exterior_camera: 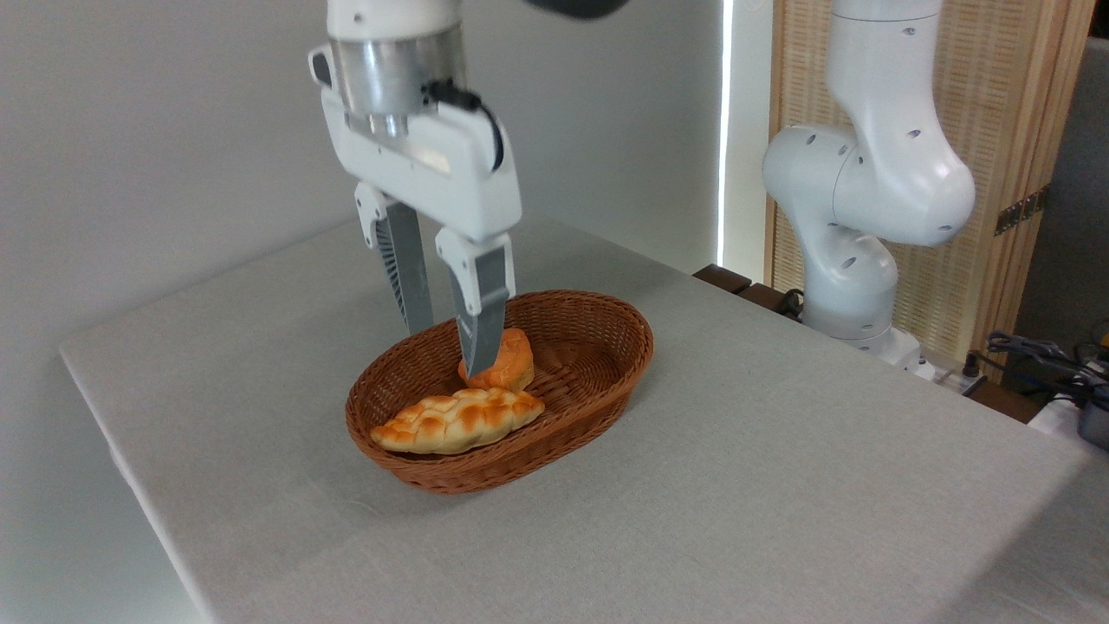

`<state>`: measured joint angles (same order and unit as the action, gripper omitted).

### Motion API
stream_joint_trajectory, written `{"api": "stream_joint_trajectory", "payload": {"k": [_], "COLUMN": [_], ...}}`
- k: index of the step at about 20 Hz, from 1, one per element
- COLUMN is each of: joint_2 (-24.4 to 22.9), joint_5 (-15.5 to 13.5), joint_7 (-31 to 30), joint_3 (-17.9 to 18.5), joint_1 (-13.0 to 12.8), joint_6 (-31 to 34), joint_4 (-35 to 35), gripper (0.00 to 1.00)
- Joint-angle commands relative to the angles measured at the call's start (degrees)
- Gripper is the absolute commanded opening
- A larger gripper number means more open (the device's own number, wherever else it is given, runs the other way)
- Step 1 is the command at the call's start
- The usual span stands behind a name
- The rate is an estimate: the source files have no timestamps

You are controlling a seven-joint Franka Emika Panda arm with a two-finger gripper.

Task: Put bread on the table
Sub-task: 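Lower the open gripper into the basket onto the long glazed bread roll, then close the gripper on the middle of the glazed bread roll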

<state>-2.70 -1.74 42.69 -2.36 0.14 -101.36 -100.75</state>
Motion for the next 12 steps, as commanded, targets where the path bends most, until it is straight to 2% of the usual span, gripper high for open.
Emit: {"api": "stream_joint_trajectory", "payload": {"k": [1, 6, 9, 12], "joint_2": [-2.75, -3.89, -3.98, -3.54], "joint_5": [-0.90, -0.90, -0.99, -3.09], "joint_7": [0.64, 0.29, 0.64, 0.82], "joint_3": [-4.04, -6.07, -6.69, -7.92], "joint_1": [-0.32, -0.32, -0.32, -0.23], "joint_6": [-4.89, -11.21, -17.71, -20.28], "joint_4": [-8.65, -17.53, -23.33, -25.28], "gripper": [1.00, 1.00, 1.00, 1.00]}}
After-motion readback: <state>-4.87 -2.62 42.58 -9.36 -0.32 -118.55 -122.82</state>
